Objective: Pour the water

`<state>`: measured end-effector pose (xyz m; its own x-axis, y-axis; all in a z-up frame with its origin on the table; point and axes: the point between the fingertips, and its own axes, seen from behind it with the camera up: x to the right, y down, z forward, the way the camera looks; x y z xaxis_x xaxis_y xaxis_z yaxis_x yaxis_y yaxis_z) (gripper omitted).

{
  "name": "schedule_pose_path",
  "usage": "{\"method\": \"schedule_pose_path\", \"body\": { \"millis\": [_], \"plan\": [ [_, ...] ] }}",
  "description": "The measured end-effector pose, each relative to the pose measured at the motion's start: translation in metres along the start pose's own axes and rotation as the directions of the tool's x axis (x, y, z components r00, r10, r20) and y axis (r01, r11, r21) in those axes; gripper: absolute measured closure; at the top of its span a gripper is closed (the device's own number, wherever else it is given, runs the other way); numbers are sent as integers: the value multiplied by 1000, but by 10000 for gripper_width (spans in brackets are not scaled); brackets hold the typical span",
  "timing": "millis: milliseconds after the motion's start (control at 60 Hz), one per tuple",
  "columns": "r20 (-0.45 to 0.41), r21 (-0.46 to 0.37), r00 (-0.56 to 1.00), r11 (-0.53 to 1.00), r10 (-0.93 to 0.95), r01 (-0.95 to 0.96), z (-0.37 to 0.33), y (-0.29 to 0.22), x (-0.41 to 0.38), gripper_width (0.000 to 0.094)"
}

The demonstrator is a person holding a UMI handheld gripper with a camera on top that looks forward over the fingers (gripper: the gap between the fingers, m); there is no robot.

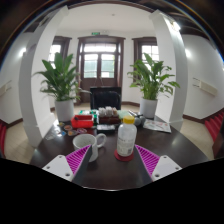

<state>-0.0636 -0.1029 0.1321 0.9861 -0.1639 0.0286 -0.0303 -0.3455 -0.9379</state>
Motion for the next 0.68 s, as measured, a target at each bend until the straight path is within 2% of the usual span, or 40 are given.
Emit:
{"method": "schedule_pose_path", "body": {
  "millis": [133,317,517,683],
  "plan": [
    [71,76,996,996,51,-56,-53,-44,-10,92],
    [116,141,992,987,56,-72,-101,-79,-17,94],
    [120,168,993,986,-10,-10,-121,-86,-26,98],
    [118,145,992,989,-44,27,-123,-72,-31,97]
  ]
}}
